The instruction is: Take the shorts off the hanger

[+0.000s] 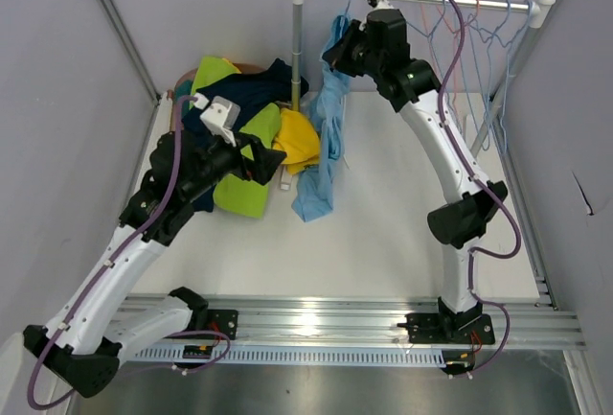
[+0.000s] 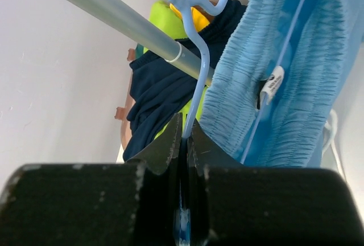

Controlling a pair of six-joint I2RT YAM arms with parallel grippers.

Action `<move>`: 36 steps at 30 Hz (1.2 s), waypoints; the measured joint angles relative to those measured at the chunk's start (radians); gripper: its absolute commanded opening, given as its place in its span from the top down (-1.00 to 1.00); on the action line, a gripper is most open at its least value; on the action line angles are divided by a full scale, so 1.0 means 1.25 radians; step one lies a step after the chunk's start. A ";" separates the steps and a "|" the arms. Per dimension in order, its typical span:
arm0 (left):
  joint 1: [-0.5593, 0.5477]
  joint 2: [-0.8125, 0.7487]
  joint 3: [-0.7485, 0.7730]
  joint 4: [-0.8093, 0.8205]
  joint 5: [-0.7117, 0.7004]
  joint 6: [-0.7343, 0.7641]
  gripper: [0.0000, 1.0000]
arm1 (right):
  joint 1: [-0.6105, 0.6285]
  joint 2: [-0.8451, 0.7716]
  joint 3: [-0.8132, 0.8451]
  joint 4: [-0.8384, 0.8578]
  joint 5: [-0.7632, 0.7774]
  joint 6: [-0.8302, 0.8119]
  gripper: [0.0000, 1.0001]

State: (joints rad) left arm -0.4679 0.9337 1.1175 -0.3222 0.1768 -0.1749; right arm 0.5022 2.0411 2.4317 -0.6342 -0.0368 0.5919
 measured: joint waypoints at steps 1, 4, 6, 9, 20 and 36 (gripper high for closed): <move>-0.027 0.002 0.002 0.010 0.009 0.001 -0.99 | 0.000 -0.007 0.000 -0.004 0.003 -0.001 1.00; -0.078 0.012 0.003 0.053 0.051 0.000 -0.98 | 0.000 -0.042 -0.001 -0.015 0.010 -0.001 1.00; -0.108 0.025 0.003 0.096 0.080 -0.001 -0.98 | 0.000 -0.069 -0.002 -0.018 0.012 -0.001 1.00; -0.152 0.052 0.003 0.152 0.102 -0.001 -0.98 | 0.002 -0.124 -0.015 -0.018 0.015 -0.001 1.00; -0.232 0.230 0.006 0.344 0.144 -0.028 -0.98 | 0.035 -0.241 -0.094 -0.026 0.019 0.008 1.00; -0.296 0.326 0.093 0.388 0.130 -0.028 1.00 | 0.042 -0.303 -0.178 -0.001 0.051 0.003 1.00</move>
State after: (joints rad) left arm -0.8379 1.3407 1.2339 0.1627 0.3397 -0.2100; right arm 0.5541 1.6619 2.2093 -0.6357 0.0265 0.5961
